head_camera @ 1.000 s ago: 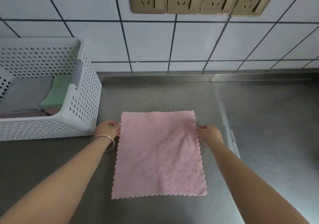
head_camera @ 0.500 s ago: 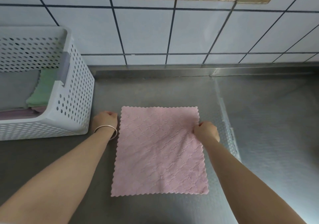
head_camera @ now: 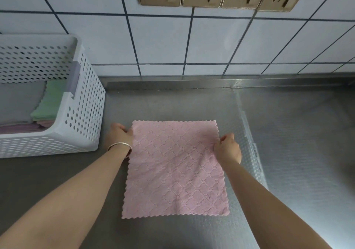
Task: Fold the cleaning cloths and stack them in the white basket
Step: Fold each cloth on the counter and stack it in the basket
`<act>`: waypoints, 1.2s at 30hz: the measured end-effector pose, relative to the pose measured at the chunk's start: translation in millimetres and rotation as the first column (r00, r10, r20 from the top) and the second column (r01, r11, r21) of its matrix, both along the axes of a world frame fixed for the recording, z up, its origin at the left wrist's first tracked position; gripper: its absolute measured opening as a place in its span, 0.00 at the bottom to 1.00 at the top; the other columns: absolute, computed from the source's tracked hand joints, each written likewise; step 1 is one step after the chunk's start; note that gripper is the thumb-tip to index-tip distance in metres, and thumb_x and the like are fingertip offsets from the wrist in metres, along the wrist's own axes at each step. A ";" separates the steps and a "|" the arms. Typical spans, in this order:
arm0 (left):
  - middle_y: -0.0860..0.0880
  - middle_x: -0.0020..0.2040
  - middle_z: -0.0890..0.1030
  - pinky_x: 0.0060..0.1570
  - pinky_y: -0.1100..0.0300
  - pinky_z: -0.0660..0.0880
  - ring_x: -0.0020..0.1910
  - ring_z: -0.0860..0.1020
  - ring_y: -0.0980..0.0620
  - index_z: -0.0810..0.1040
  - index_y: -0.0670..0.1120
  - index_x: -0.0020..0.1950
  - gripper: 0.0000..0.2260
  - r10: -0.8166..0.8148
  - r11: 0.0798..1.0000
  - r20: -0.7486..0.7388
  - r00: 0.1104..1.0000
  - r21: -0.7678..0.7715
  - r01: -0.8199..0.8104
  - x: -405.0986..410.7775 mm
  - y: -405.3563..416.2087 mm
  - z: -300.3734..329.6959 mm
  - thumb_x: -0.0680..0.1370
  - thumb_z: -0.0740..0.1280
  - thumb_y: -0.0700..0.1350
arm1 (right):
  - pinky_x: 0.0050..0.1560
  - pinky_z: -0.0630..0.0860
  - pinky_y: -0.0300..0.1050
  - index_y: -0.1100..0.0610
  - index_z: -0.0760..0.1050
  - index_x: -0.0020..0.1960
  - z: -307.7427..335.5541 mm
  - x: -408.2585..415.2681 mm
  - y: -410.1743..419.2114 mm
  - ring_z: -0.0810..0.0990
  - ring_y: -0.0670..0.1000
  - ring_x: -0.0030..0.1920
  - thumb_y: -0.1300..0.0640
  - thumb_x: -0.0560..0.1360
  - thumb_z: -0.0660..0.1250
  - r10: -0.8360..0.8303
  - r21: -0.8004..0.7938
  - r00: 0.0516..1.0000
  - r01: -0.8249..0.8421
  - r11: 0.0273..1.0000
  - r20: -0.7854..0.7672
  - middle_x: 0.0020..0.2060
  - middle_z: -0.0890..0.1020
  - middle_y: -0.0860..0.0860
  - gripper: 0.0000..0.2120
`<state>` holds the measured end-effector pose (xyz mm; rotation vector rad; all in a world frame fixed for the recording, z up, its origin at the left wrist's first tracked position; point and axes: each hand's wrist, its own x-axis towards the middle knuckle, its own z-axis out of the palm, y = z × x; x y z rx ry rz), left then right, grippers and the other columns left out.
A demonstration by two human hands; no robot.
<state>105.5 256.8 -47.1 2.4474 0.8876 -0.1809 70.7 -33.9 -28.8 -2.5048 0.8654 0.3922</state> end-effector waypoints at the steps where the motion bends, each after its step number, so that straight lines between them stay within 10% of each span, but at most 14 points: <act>1: 0.44 0.44 0.78 0.41 0.57 0.68 0.45 0.77 0.42 0.74 0.43 0.51 0.08 -0.039 0.999 0.031 0.999 0.021 0.038 -8.1 -0.6 4.1 0.76 0.65 0.46 | 0.43 0.69 0.47 0.59 0.68 0.54 1.2 -8.3 1.7 0.78 0.61 0.49 0.58 0.76 0.59 0.077 -0.028 0.995 -0.076 0.997 0.060 0.47 0.80 0.59 0.08; 6: 0.47 0.51 0.78 0.45 0.54 0.74 0.45 0.79 0.45 0.73 0.46 0.55 0.12 -0.651 0.759 0.173 0.739 0.146 0.634 -85.5 -17.5 1.4 0.72 0.64 0.46 | 0.47 0.79 0.48 0.58 0.77 0.56 -16.8 -77.0 5.6 0.80 0.56 0.54 0.59 0.69 0.69 0.673 -0.217 0.706 -0.637 0.740 0.221 0.54 0.80 0.53 0.15; 9: 0.48 0.60 0.79 0.60 0.54 0.63 0.59 0.77 0.47 0.69 0.48 0.62 0.26 -0.907 0.399 -0.029 0.421 0.262 0.879 -137.0 -21.8 -11.4 0.66 0.58 0.57 | 0.70 0.55 0.47 0.56 0.68 0.68 -31.3 -112.2 -3.7 0.67 0.51 0.69 0.45 0.74 0.56 0.757 -0.269 0.653 -0.726 0.633 0.018 0.68 0.72 0.51 0.26; 12: 0.47 0.70 0.69 0.68 0.53 0.52 0.74 0.55 0.47 0.65 0.45 0.68 0.35 -0.915 0.307 -0.195 0.353 0.232 0.923 -167.4 -9.9 -17.1 0.67 0.57 0.64 | 0.71 0.42 0.47 0.56 0.57 0.73 -29.3 -132.6 -16.6 0.57 0.49 0.72 0.40 0.79 0.40 0.730 -0.283 0.677 -0.722 0.631 -0.098 0.72 0.62 0.50 0.30; 15: 0.44 0.70 0.68 0.69 0.56 0.48 0.75 0.52 0.45 0.64 0.42 0.68 0.38 -0.894 0.312 -0.257 0.368 0.233 0.921 -177.1 1.3 -15.9 0.67 0.56 0.66 | 0.72 0.35 0.47 0.57 0.48 0.75 -17.1 -131.6 -15.7 0.49 0.50 0.75 0.38 0.76 0.45 0.725 -0.354 0.678 -0.712 0.607 -0.122 0.75 0.49 0.51 0.34; 19: 0.42 0.59 0.80 0.65 0.57 0.63 0.62 0.67 0.46 0.78 0.41 0.58 0.34 -0.913 0.318 -0.153 0.378 0.313 0.895 -186.7 -8.3 -9.3 0.63 0.58 0.62 | 0.64 0.67 0.50 0.58 0.80 0.57 -10.5 -150.1 4.5 0.80 0.55 0.58 0.44 0.57 0.76 0.817 -0.358 0.577 -0.759 0.543 0.016 0.57 0.81 0.54 0.32; 27: 0.50 0.55 0.76 0.45 0.60 0.79 0.56 0.71 0.50 0.71 0.46 0.56 0.20 -0.963 0.256 0.020 0.268 0.366 0.895 -187.2 -7.8 -5.2 0.65 0.53 0.39 | 0.45 0.81 0.46 0.59 0.82 0.53 -12.5 -172.9 12.5 0.83 0.53 0.52 0.62 0.65 0.52 0.825 -0.324 0.550 -0.763 0.559 0.129 0.51 0.84 0.53 0.25; 33: 0.52 0.47 0.84 0.44 0.66 0.74 0.41 0.83 0.54 0.84 0.49 0.46 0.19 -0.878 0.479 0.073 0.473 0.155 0.864 -176.5 7.3 15.8 0.59 0.69 0.34 | 0.34 0.80 0.44 0.54 0.84 0.44 -2.4 -162.7 -21.0 0.85 0.51 0.44 0.68 0.59 0.64 0.709 -0.262 0.680 -0.661 0.703 0.188 0.46 0.84 0.48 0.18; 36: 0.48 0.51 0.82 0.39 0.61 0.67 0.51 0.79 0.47 0.80 0.47 0.54 0.12 -0.824 0.555 -0.117 0.555 0.039 0.831 -171.2 11.6 34.8 0.75 0.60 0.39 | 0.35 0.73 0.42 0.54 0.81 0.44 10.3 -151.9 -34.6 0.81 0.52 0.43 0.64 0.69 0.68 0.604 -0.083 0.795 -0.599 0.796 0.060 0.41 0.81 0.48 0.08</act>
